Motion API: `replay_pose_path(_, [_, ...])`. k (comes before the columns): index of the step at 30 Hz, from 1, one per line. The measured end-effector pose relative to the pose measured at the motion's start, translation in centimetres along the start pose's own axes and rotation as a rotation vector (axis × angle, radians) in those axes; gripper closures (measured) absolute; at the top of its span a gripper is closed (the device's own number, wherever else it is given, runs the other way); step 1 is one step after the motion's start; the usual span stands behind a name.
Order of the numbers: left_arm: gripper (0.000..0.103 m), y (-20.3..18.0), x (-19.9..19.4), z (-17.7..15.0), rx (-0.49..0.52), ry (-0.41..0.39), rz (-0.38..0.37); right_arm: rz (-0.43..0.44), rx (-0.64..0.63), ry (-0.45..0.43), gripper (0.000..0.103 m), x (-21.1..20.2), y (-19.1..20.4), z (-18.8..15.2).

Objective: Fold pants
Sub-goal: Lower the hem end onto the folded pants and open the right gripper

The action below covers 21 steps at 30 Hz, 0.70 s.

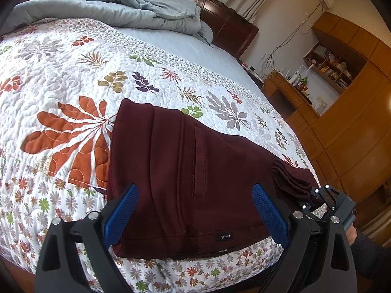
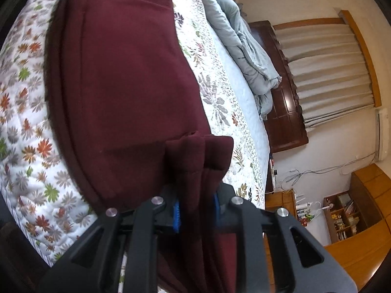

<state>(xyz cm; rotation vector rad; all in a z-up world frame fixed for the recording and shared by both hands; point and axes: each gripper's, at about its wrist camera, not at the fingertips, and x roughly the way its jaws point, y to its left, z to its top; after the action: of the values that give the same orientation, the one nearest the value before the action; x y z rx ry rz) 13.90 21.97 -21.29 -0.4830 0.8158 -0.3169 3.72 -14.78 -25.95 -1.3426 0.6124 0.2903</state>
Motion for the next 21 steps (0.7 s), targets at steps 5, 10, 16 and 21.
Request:
replay_pose_path(5, [0.008, 0.0, 0.0, 0.0, -0.004, -0.002, -0.003, 0.037, -0.002, 0.003, 0.067, -0.6, 0.5, -0.3])
replay_pose_path(10, [0.008, 0.1, 0.0, 0.1, -0.006, -0.003, -0.007, 0.145, 0.118, -0.027, 0.056, -4.1, -1.4, 0.2])
replay_pose_path(16, [0.008, 0.2, -0.3, 0.0, -0.007, -0.008, -0.009, 0.422, 0.629, 0.016, 0.057, -5.4, -10.8, -4.6])
replay_pose_path(21, [0.008, 0.0, -0.3, 0.0, -0.004, -0.009, -0.011, 0.438, 1.116, 0.175, 0.071, -1.4, -17.8, -16.2])
